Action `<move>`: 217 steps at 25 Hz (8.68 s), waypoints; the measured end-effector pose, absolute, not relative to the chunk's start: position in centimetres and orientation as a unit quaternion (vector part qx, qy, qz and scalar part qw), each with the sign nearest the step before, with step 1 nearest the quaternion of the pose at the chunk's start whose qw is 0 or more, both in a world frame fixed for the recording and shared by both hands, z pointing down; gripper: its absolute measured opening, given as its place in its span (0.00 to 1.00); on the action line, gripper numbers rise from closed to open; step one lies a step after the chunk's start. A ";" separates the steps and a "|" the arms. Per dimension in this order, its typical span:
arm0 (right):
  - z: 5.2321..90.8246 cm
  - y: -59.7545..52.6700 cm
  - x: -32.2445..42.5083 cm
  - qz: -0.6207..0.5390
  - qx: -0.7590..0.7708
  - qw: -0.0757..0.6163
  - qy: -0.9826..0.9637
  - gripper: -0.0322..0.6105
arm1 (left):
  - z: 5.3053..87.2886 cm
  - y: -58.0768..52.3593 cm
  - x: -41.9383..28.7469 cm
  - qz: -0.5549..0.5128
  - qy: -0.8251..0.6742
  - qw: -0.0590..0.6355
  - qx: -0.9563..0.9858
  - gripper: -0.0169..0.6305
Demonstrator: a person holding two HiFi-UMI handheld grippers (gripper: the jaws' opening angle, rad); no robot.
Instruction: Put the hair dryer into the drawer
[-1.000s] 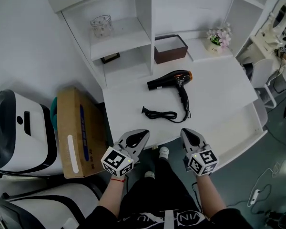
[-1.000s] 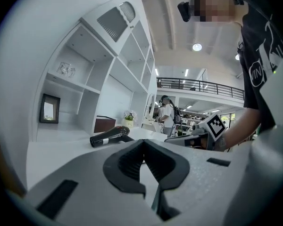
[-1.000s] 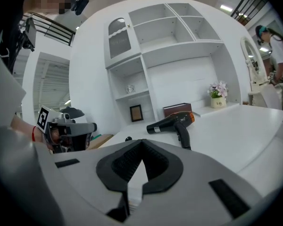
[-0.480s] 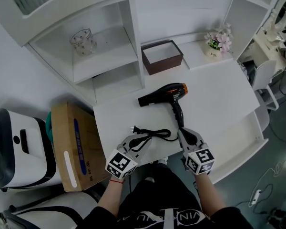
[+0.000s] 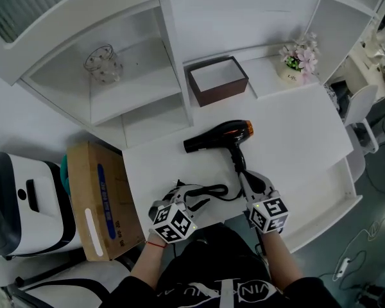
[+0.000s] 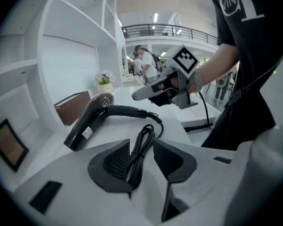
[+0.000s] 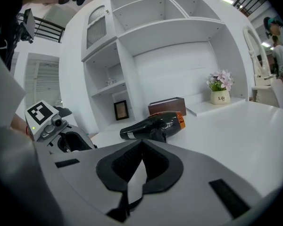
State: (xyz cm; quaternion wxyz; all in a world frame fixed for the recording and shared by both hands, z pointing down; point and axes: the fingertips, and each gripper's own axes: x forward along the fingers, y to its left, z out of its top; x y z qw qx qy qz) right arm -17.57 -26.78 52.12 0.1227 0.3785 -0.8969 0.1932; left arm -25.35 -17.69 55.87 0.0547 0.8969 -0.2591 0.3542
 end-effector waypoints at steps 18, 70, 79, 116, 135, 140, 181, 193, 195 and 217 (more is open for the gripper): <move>53.1 -30.9 -17.8 0.203 0.379 0.144 -0.891 0.05 | 60.9 -18.4 -26.8 0.604 -0.063 0.043 0.794 0.38; 56.3 -30.2 -12.4 0.329 0.464 0.233 -0.789 0.33 | 58.5 -15.2 -22.2 0.571 -0.089 0.000 0.816 0.26; 54.9 -24.6 -7.1 0.338 0.519 0.205 -0.758 0.33 | 57.3 -11.4 -18.7 0.559 -0.040 -0.047 0.827 0.26; 56.1 -13.4 17.1 0.353 0.586 0.206 -0.699 0.33 | 58.0 -3.7 4.5 0.535 0.049 -0.104 0.837 0.25; 61.5 -17.0 22.2 0.397 0.488 0.297 -0.718 0.33 | 61.1 -6.1 12.1 0.548 -0.034 -0.024 0.835 0.25; 63.4 -18.0 21.2 0.413 0.451 0.328 -0.720 0.33 | 62.2 -6.6 11.7 0.551 -0.064 0.000 0.832 0.25; 71.1 -24.3 18.1 0.408 0.405 0.312 -0.757 0.33 | 69.3 -11.8 10.6 0.574 -0.058 0.036 0.816 0.25; 71.7 -24.9 18.0 0.370 0.398 0.315 -0.779 0.33 | 69.9 -11.8 11.0 0.575 -0.063 0.041 0.815 0.25; 72.0 -24.9 18.0 0.362 0.396 0.328 -0.778 0.33 | 70.1 -11.7 11.1 0.577 -0.060 0.041 0.813 0.25; 71.4 -23.4 19.8 0.337 0.398 0.379 -0.765 0.41 | 71.7 -10.9 11.1 0.591 -0.032 0.042 0.805 0.25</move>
